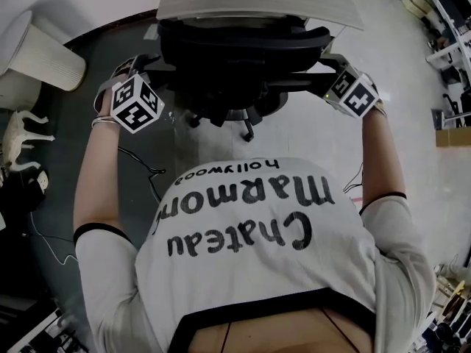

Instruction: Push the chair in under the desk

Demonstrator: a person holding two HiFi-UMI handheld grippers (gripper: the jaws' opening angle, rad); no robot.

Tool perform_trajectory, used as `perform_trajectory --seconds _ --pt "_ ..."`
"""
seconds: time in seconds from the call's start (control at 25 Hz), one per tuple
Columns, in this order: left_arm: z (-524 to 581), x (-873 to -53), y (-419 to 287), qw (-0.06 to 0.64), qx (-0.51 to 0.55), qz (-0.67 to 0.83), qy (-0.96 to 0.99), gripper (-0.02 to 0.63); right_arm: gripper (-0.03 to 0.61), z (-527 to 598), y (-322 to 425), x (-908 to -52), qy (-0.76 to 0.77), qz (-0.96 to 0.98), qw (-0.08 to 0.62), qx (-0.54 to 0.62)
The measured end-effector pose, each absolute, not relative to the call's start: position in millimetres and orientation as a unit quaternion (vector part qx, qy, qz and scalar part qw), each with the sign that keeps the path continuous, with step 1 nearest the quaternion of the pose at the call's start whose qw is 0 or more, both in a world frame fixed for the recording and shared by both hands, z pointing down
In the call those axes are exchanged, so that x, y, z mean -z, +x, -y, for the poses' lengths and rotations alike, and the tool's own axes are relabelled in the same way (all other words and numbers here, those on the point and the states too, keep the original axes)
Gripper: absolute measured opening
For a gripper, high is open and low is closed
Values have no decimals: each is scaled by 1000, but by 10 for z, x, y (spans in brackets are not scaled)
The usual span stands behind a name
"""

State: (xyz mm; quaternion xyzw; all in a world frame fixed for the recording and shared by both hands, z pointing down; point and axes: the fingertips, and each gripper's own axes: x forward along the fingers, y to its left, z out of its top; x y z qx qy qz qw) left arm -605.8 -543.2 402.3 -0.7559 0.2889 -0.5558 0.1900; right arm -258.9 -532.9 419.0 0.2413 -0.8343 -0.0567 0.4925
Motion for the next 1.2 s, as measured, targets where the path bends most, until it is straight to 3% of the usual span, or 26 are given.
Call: perform_trajectory --seconds 0.2,0.36,0.6,0.72,0.8,0.92,1.04,1.2 --pt "5136 -3653 -6282 152 485 -337 -793 257 337 5268 -2475 -3986 305 819 483 58" --pt "4859 -3092 -6029 90 300 -388 -867 188 337 5196 -2423 -3872 357 813 458 43" --pt "4563 -2643 -5569 29 120 -407 -905 172 339 5097 -2426 -3721 410 818 403 16" --pt "4524 -2490 -5501 -12 49 -428 -903 164 241 4942 -2525 -3359 420 862 284 -23" --pt "4539 -2424 -5478 -24 32 -438 -898 154 215 4838 -2633 -3056 419 886 187 -61" --pt "4586 -2334 -5466 -23 28 -461 -887 97 67 4744 -2796 -2670 415 902 79 -91" --pt "4611 -2260 -5439 -33 9 -465 -884 67 41 4683 -2941 -2410 411 905 7 -104" --pt "4649 -2222 -5376 -33 7 -468 -883 60 17 4706 -2954 -2288 445 890 -18 -100"
